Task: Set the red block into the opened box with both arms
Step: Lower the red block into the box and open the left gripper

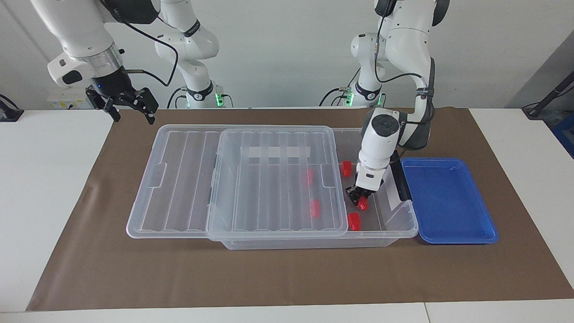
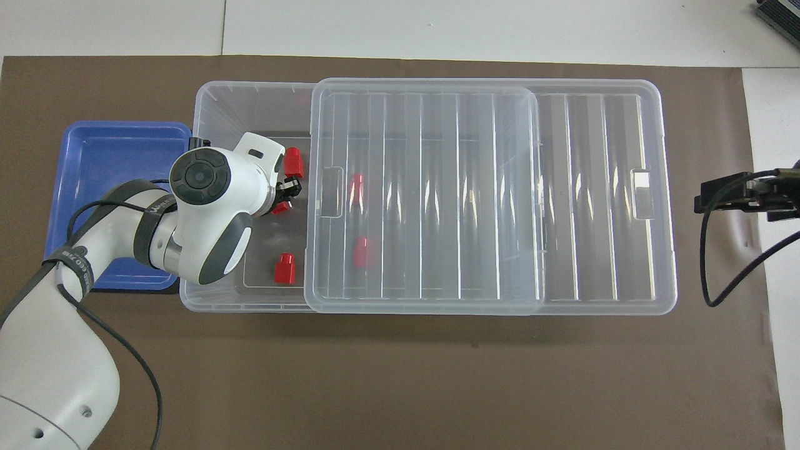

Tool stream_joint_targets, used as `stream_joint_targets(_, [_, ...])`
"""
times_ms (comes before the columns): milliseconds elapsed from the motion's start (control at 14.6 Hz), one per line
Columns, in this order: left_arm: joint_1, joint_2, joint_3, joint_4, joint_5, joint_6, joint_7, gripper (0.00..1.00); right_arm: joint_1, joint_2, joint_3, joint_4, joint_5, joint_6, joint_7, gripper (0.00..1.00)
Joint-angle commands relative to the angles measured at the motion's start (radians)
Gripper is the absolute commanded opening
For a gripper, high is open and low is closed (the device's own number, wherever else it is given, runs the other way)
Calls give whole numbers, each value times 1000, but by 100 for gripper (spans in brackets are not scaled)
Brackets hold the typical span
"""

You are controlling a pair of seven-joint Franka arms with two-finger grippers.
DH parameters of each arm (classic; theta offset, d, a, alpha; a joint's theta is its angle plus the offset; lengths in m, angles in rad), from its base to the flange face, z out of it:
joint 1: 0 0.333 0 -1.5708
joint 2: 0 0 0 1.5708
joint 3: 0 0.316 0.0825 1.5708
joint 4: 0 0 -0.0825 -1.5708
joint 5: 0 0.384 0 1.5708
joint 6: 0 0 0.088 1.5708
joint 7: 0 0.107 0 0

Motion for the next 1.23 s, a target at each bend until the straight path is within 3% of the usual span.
stream_joint_targets(0, [-15, -5, 12, -6, 18, 14, -37, 100, -12, -2, 5, 0, 25, -8, 13, 100])
stream_joint_targets(548, [-6, -108, 10, 17, -29, -132, -52, 100, -12, -3, 5, -1, 25, -11, 12, 100])
stream_joint_targets(959, [2, -143, 13, 34, -72, -149, -297, 100, -12, -5, 5, -7, 25, -8, 12, 100])
stream_joint_targets(1164, [28, -217, 20, 63, -104, -228, -321, 100, -12, -6, 5, -9, 25, -8, 9, 100])
